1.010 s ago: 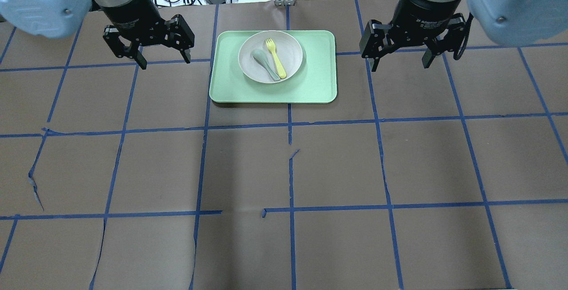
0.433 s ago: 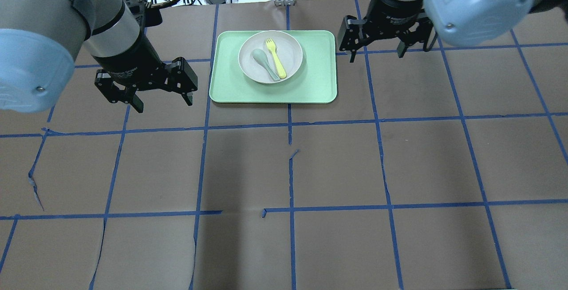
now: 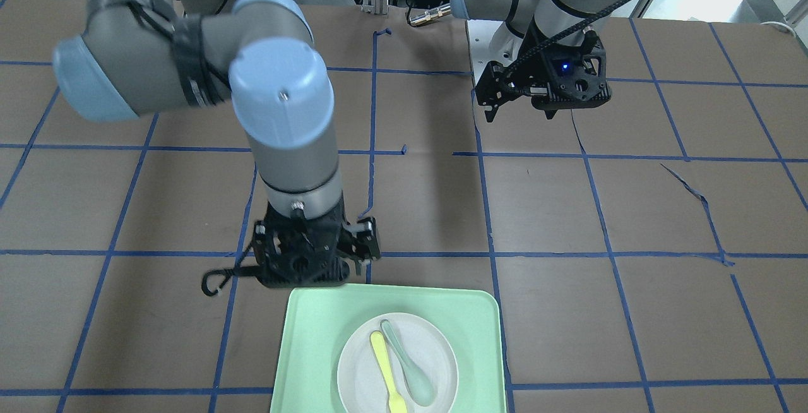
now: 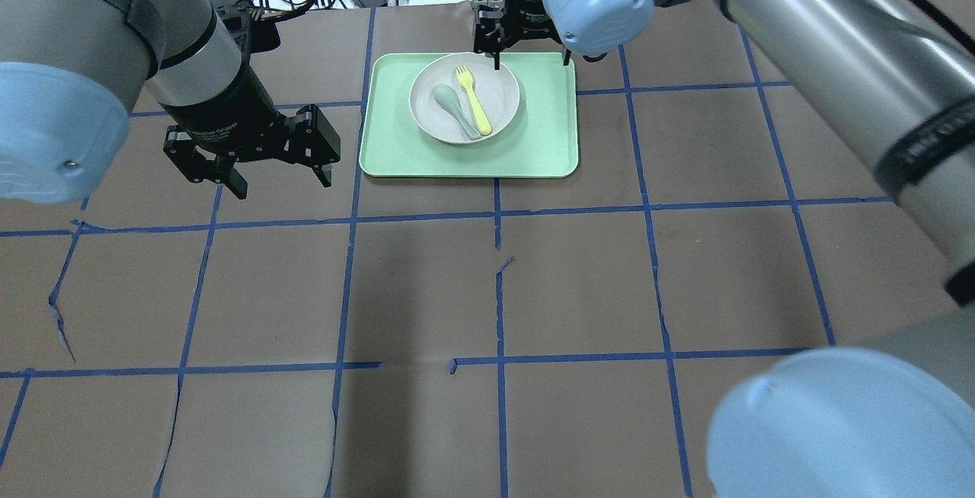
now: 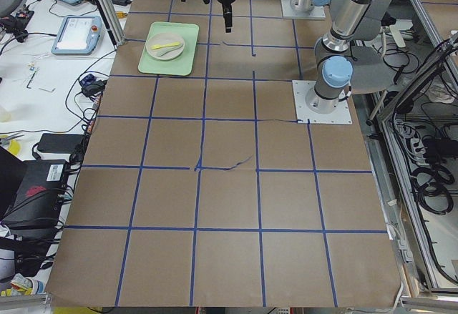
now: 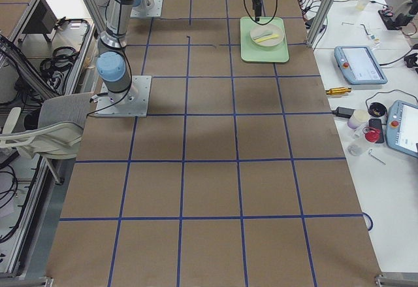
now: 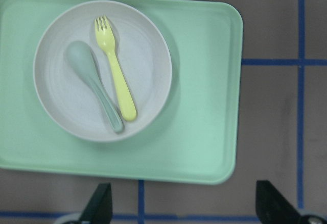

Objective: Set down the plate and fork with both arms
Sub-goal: 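Reach the right gripper down into the plate toward the yellow fork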

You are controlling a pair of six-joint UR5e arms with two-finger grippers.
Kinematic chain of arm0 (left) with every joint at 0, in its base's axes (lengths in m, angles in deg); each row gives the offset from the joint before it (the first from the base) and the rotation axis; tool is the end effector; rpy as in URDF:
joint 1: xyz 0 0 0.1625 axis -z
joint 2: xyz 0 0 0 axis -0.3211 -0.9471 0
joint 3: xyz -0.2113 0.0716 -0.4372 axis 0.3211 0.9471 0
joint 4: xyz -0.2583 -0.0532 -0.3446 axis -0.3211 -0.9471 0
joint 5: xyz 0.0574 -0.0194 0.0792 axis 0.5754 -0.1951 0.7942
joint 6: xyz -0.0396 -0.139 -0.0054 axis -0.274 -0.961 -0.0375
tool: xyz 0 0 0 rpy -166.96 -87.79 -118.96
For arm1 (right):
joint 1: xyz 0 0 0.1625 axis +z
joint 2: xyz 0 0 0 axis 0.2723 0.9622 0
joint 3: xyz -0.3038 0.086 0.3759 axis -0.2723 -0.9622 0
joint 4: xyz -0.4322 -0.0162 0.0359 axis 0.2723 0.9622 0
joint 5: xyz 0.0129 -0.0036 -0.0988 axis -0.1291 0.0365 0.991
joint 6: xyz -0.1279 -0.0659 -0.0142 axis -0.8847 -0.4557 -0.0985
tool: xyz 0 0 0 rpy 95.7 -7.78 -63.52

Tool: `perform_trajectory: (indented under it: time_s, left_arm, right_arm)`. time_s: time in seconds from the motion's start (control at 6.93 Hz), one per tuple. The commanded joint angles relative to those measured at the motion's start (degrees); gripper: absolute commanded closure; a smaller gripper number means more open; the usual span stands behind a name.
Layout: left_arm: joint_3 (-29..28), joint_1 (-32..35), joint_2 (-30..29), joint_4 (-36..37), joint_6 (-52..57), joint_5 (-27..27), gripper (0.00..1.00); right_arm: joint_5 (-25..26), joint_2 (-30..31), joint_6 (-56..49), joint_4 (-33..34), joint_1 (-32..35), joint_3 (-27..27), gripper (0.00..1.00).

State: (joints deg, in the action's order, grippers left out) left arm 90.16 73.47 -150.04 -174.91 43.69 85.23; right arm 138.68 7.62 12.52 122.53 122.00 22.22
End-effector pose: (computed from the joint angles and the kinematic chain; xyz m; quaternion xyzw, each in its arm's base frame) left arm -0.1547 -0.4748 0.4776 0.0547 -0.9982 -0.0229 0.0086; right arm 0.3458 -0.7264 0.3834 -0.0085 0.9959 -0.0892 0.0117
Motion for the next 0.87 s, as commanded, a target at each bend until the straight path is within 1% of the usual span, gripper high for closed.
perform_trajectory:
  time_s: [0.0,0.14,0.29,0.43,0.58,0.72]
  left_arm:
    - [0.1,0.0,-0.2,0.3,0.0,0.0,0.0]
    - [0.1,0.0,-0.4,0.5,0.0,0.0,0.0]
    - [0.1,0.0,-0.4,0.8,0.0,0.0,0.0]
    - [0.1,0.0,-0.6,0.9,0.0,0.0,0.0]
    - [0.2,0.0,-0.6,0.9,0.0,0.0,0.0]
    - [0.2,0.0,-0.6,0.9,0.0,0.0,0.0]
  right_arm:
    - [-1.1,-13.2,-0.2,7.9,0.7,-9.2,0.01]
    - [-1.8,-17.6,-4.3,8.3,0.7,-11.7,0.0]
    - [-1.8,-18.9,-9.9,8.3,0.6,-13.1,0.01]
    - [-2.6,-20.4,-13.9,8.3,0.6,-13.1,0.1]
    - [-2.6,-21.4,-15.2,8.3,0.6,-13.2,0.13]
    - [-2.7,-21.5,-15.7,8.3,0.6,-13.2,0.19]
